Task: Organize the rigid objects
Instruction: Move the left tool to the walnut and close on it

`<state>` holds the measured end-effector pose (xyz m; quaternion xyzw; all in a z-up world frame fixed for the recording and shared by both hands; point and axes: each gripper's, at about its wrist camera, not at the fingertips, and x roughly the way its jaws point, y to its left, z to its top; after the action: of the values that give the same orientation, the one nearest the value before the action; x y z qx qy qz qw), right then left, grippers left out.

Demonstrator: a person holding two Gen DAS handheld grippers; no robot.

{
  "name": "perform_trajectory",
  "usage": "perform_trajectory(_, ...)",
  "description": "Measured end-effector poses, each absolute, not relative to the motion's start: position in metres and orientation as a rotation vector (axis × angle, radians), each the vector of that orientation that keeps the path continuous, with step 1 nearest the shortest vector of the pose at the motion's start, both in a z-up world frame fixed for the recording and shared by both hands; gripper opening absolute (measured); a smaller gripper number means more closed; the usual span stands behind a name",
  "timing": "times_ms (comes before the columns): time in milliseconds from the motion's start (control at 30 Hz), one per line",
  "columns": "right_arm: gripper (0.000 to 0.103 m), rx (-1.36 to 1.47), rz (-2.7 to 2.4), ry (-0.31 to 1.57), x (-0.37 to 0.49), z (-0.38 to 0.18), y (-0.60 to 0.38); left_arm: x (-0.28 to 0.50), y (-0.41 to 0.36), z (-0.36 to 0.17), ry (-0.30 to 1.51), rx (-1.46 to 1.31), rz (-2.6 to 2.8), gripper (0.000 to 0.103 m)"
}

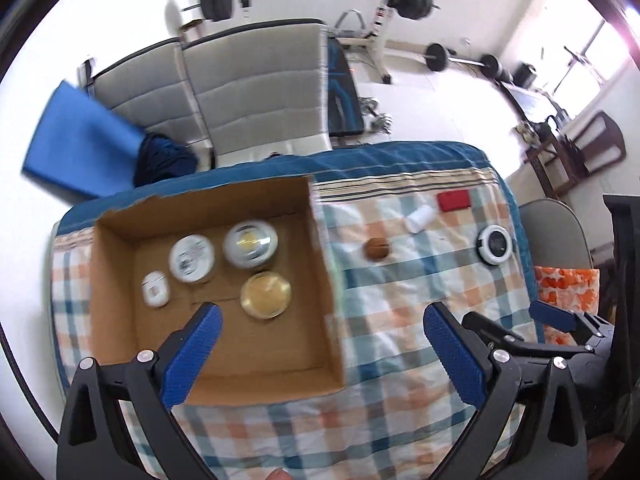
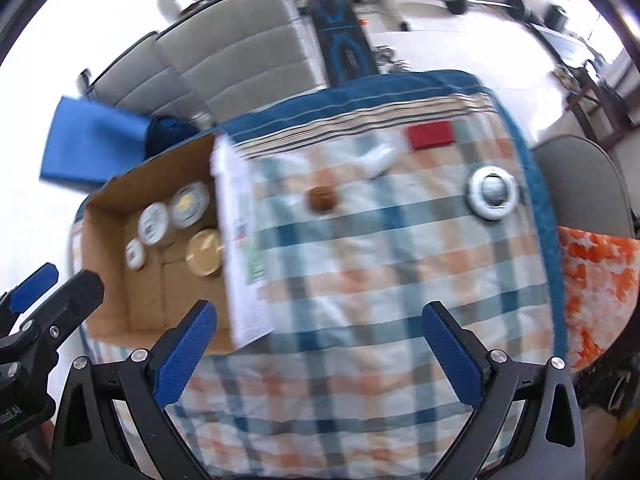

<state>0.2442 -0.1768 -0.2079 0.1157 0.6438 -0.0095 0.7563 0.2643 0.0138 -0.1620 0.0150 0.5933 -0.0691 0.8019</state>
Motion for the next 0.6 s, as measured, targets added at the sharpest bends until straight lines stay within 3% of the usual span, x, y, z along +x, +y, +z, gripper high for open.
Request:
perform_trajectory(333, 0.103, 0.370, -0.224, 1.474, 0.294, -0.281, -0.322, 0.340, -0.088, -0.258, 1.431, 0.121, -0.174, 0.103)
perform_trajectory(467, 0.103, 0.416, -0.255, 1.508, 0.313, -0.321, -0.354, 0.362, -0.100, -0.299, 1.506, 0.112, -0.150, 0.088)
perform_trajectory(600, 0.103, 0.432, -0.268, 1.550, 0.329, -0.357, -0.364, 0.379, -0.103, -0.333, 1.564, 0.107, -0.118, 0.088)
